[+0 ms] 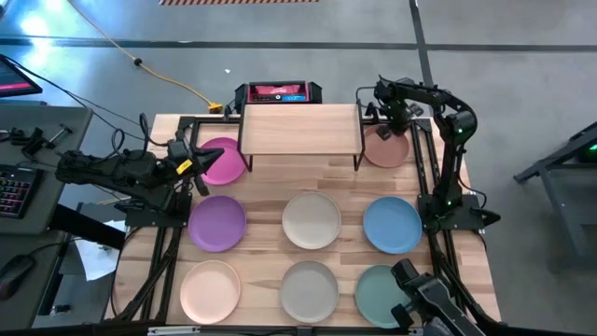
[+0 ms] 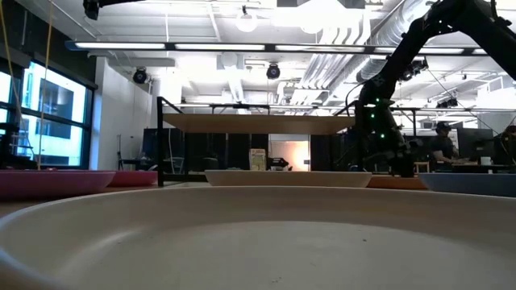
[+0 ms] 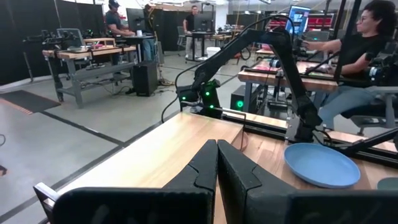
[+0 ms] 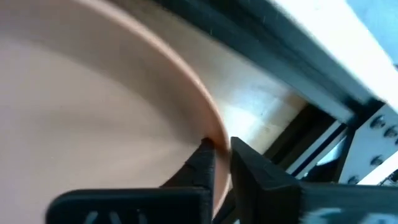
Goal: Place and stack plates onto a shelf
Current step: Put the brown plate on the shelf
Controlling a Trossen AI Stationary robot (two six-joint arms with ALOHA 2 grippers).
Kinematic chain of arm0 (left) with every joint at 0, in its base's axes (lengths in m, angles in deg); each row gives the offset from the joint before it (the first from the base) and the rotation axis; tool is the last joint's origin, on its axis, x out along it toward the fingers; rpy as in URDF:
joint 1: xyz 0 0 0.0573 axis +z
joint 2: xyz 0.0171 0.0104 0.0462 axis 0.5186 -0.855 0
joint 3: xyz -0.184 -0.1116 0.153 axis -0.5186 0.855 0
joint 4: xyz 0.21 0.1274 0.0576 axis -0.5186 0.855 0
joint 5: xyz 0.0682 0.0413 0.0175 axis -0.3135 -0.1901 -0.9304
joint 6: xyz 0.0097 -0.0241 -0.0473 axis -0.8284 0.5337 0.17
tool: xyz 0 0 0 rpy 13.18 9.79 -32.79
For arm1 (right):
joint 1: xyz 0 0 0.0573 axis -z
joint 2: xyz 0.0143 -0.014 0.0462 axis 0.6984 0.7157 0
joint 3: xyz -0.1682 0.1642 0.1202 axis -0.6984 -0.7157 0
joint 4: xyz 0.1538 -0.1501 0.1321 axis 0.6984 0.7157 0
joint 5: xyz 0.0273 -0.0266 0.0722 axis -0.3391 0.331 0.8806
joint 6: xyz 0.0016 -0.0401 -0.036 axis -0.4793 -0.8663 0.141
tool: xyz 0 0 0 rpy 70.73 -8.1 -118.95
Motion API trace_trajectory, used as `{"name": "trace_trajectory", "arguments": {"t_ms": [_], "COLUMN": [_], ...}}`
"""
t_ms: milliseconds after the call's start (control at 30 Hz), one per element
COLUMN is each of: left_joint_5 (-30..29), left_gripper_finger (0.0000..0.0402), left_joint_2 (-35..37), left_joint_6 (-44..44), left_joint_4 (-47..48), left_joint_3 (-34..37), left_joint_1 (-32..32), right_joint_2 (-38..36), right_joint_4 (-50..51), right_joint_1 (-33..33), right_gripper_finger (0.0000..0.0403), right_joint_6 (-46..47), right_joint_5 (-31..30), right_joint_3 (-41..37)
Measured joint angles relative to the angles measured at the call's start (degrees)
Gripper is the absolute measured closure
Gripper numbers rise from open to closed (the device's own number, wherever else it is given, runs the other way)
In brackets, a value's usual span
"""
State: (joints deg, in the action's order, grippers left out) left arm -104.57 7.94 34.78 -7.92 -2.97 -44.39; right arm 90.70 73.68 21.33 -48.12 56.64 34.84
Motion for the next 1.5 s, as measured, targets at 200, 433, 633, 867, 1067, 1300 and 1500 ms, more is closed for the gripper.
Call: {"name": "trace_trajectory", "arguments": {"t_ms": [200, 433, 633, 867, 1067, 1300, 1500], "left_joint_5": [-0.15, -0.17, -0.19, -0.19, -0.19, -0.19, -0.19], "left_gripper_finger": [0.0399, 0.0399, 0.0399, 0.0399, 0.0399, 0.0399, 0.0399], "left_joint_2": [-0.01, 0.0, 0.0, -0.02, -0.01, 0.0, -0.02], "left_joint_6": [0.0, 0.0, 0.0, 0.0, 0.0, 0.0, 0.0], "left_joint_4": [0.01, 0.0, 0.0, 0.0, 0.0, 0.0, 0.01], "left_joint_3": [-0.01, -0.02, -0.02, -0.02, -0.02, -0.02, -0.02], "left_joint_1": [-0.01, -0.02, -0.01, -0.02, -0.01, 0.0, -0.01], "right_joint_2": [0.0, -0.38, -1.53, -3.96, -6.25, -7.89, -10.35], "right_joint_4": [1.47, 3.11, 4.29, 4.98, 4.92, 5.96, 7.07], "right_joint_1": [0.0, -0.04, -0.39, -1.23, -1.49, -2.15, -2.79], "right_gripper_finger": [0.0399, 0.0402, 0.0402, 0.0403, 0.0402, 0.0402, 0.0402], "right_joint_6": [0.04, 0.05, 0.07, 1.14, 2.95, 3.6, 4.61], "right_joint_5": [0.0, 0.08, 0.7, 1.26, 2.85, 2.78, 2.95], "right_joint_3": [0.0, 0.0, 0.0, 0.0, 0.0, 0.0, 0.0]}}
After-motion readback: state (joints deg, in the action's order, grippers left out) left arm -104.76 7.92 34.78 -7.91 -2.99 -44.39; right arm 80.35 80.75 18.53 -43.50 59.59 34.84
